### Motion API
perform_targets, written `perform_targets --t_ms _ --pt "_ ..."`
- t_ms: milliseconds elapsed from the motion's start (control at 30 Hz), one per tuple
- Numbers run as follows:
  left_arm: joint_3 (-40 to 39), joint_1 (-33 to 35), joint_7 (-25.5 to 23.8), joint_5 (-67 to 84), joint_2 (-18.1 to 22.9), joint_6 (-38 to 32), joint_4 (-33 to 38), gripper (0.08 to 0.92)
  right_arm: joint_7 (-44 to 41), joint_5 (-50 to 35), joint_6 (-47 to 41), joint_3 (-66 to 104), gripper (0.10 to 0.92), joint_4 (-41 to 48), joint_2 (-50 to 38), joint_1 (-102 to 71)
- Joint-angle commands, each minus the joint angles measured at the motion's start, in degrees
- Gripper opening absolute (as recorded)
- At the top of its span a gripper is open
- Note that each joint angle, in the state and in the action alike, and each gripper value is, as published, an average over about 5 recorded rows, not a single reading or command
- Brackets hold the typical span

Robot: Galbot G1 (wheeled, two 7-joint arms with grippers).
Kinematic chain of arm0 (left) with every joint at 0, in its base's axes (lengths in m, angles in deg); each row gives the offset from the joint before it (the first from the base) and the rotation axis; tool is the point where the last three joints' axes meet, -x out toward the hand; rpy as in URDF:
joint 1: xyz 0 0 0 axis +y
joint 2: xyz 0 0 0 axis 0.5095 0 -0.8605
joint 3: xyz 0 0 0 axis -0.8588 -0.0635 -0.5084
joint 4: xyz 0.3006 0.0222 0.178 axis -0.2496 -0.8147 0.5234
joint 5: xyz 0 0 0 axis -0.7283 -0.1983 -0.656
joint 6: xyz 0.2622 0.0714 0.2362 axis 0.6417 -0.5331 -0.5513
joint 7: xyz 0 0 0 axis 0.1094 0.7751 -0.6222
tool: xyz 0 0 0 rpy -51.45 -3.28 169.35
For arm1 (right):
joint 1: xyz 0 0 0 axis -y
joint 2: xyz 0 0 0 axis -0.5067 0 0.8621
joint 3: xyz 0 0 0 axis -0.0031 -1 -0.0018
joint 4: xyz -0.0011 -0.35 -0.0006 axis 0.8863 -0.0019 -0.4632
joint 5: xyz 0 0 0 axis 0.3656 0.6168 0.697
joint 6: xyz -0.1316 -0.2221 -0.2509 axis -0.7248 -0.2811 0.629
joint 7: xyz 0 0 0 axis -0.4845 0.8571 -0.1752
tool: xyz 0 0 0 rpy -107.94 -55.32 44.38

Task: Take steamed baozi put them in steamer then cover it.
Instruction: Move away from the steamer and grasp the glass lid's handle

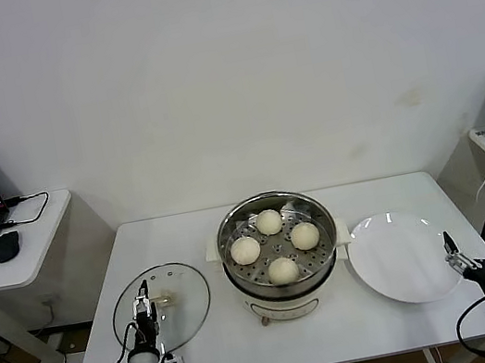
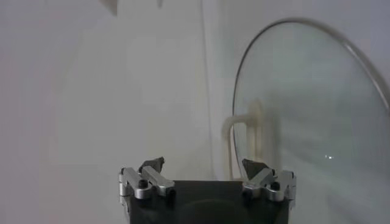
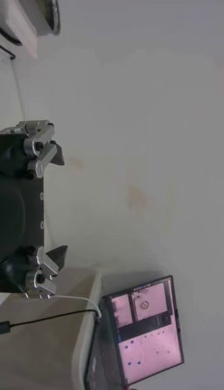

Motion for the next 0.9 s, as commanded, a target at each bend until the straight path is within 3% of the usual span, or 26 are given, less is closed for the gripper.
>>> perform_targets --t_ms 33,900 --pt "-0.44 -1.54 -0.24 -0.08 0.03 1.51 -1.45 0.823 -0.03 0.14 0.1 0.2 0.823 0.09 0.1 -0.26" --pt "-1.51 -6.32 -0.79 0.29 0.95 3.15 -5.9 0.823 -0.08 0.32 0.25 0.88 0.823 0.37 0.12 -0.45"
